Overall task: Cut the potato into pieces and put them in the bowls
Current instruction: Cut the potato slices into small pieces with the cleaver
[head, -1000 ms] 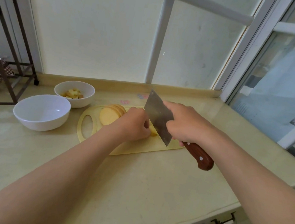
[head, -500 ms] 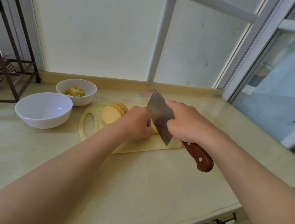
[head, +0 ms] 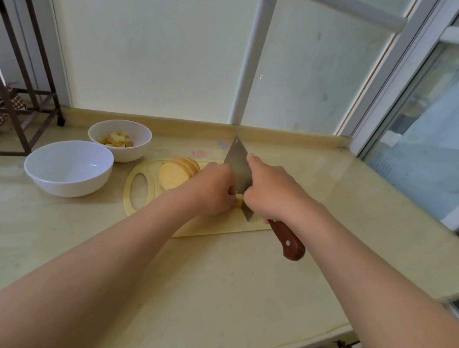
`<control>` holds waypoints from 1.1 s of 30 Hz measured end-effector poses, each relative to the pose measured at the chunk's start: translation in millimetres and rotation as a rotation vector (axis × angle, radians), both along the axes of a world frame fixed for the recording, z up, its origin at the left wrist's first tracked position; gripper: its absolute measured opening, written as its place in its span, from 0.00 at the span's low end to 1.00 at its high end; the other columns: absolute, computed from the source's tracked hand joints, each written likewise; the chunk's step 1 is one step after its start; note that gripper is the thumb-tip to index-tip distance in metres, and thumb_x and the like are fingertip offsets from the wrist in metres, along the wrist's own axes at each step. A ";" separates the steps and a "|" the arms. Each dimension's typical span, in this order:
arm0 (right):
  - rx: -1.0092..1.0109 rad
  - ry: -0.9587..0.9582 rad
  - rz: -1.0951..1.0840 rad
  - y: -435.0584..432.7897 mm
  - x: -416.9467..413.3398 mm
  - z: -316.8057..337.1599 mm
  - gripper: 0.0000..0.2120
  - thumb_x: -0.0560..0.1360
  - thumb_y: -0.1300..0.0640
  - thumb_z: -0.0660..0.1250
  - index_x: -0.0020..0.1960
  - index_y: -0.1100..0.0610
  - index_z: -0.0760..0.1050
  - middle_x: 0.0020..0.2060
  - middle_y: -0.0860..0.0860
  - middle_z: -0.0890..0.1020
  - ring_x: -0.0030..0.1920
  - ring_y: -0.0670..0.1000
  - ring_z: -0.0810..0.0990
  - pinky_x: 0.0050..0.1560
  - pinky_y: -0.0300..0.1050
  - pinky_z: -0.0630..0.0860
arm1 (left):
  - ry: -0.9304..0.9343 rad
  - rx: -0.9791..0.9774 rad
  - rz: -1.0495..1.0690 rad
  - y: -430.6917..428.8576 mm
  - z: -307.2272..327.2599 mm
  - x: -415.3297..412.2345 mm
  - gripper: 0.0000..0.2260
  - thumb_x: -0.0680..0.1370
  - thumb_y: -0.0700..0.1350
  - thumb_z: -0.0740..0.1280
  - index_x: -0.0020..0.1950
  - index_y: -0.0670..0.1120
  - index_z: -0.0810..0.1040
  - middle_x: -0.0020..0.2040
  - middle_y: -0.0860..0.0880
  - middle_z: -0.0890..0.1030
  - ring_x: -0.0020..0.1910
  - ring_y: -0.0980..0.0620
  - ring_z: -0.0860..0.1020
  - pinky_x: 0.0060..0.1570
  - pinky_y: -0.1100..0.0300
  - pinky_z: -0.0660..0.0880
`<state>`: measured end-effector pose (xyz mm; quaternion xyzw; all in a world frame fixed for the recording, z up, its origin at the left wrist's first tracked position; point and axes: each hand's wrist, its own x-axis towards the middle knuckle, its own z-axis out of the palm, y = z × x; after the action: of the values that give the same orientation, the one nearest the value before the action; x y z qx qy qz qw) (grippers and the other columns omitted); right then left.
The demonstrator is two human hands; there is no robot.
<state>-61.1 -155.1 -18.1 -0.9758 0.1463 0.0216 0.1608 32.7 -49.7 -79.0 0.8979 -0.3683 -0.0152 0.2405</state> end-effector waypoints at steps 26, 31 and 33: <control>0.879 -0.301 -0.322 -110.1 -34.5 -45.5 0.32 0.79 0.68 0.62 0.79 0.48 0.67 0.34 0.62 0.85 0.22 0.53 0.74 0.22 0.42 0.72 | -0.058 -0.088 0.036 -4.8 -0.8 -16.6 0.07 0.73 0.49 0.66 0.44 0.46 0.73 0.44 0.51 0.75 0.44 0.51 0.73 0.43 0.57 0.72; 0.819 -0.287 -0.345 -127.1 -45.4 -45.9 0.32 0.79 0.69 0.62 0.79 0.48 0.67 0.35 0.62 0.85 0.22 0.53 0.74 0.21 0.42 0.72 | 0.039 -0.013 -0.019 -9.1 -8.7 -18.2 0.23 0.78 0.54 0.61 0.70 0.47 0.67 0.65 0.50 0.71 0.60 0.50 0.72 0.60 0.55 0.70; 0.790 -0.253 -0.338 -128.1 -46.6 -49.2 0.32 0.78 0.69 0.62 0.79 0.47 0.67 0.36 0.64 0.84 0.22 0.53 0.75 0.22 0.43 0.72 | 0.072 0.024 -0.036 -10.9 -12.2 -19.1 0.28 0.79 0.56 0.59 0.77 0.47 0.61 0.73 0.49 0.67 0.68 0.49 0.69 0.67 0.53 0.67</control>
<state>-107.7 -283.2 -67.3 -0.7968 0.2634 -0.0703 0.5392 13.6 -60.6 -91.2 0.8928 -0.3755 -0.0562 0.2423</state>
